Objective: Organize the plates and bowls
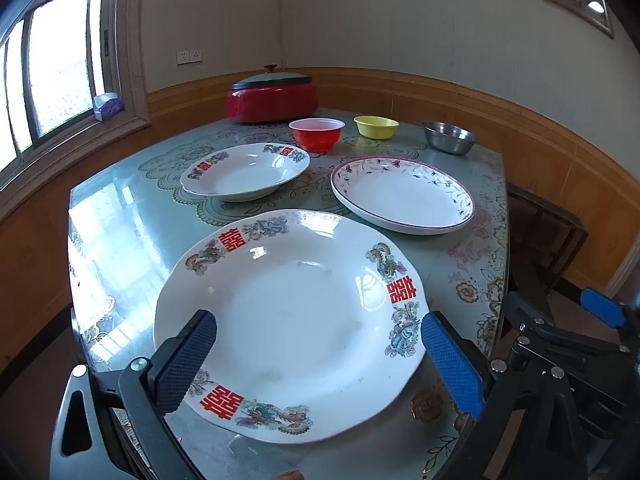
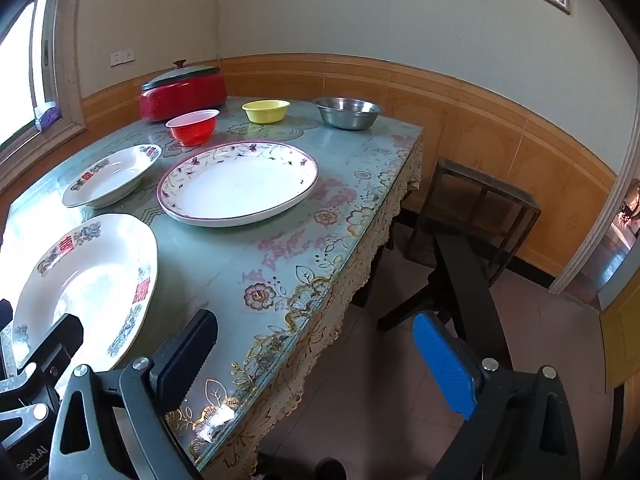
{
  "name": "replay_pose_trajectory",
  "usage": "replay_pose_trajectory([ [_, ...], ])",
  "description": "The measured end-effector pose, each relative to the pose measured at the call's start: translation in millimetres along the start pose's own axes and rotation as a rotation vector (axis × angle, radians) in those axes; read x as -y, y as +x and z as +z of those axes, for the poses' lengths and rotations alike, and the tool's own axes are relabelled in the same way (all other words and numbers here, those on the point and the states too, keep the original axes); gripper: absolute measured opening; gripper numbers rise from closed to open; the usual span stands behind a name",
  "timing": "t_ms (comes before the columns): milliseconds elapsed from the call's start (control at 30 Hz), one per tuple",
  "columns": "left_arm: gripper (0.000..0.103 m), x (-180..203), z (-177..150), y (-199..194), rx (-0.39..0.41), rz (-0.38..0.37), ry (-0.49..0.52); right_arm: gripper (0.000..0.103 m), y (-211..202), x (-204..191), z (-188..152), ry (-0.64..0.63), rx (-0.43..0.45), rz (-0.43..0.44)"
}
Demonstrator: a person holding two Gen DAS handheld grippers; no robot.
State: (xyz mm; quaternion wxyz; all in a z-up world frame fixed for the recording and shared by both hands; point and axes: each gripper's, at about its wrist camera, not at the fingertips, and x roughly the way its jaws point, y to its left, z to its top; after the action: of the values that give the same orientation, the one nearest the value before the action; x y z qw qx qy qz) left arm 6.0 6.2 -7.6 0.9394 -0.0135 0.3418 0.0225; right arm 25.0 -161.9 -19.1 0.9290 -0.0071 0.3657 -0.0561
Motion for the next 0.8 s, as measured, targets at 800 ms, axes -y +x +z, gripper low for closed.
replay_pose_trajectory([
  [800,0.103,-0.6,1.7,-1.5,0.008,-0.039,0.0,0.1,-4.2,8.0,-0.7,0.028,0.015,-0.028],
])
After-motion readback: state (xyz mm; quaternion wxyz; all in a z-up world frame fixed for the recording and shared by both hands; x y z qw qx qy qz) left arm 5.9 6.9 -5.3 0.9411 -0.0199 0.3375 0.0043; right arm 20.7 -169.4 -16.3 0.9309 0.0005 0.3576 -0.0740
